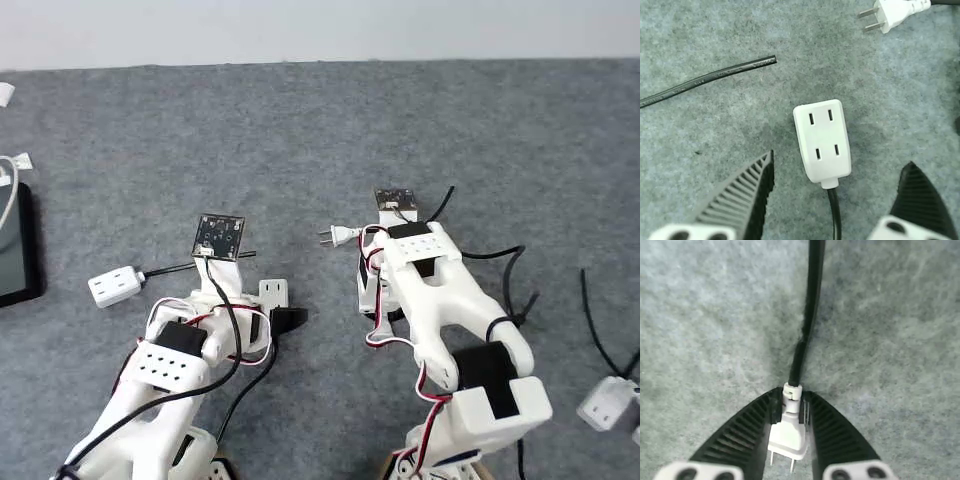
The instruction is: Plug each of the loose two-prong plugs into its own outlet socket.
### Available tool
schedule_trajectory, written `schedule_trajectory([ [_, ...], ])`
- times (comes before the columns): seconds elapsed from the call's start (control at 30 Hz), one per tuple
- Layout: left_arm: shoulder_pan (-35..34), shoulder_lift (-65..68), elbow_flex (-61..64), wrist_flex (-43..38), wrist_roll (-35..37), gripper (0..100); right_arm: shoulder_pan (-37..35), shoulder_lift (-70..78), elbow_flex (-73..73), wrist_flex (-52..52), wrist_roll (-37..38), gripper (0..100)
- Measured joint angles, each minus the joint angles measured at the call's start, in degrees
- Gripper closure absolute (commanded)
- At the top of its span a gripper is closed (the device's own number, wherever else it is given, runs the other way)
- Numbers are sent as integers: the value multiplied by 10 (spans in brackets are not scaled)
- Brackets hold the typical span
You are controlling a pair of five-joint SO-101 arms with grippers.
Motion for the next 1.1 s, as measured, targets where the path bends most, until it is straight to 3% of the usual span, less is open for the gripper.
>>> schedule_trajectory([
  [0.43, 0, 0, 0, 0, 0, 673, 1, 11, -16, 24, 31, 991],
  [0.57, 0, 0, 0, 0, 0, 683, 0, -60, -16, 55, 50, 991],
  [0.8, -12, 0, 0, 0, 0, 998, -22, -269, 38, 87, 91, 991],
  [1.1, -16, 0, 0, 16, 0, 988, -113, -447, 43, 124, 197, 991],
])
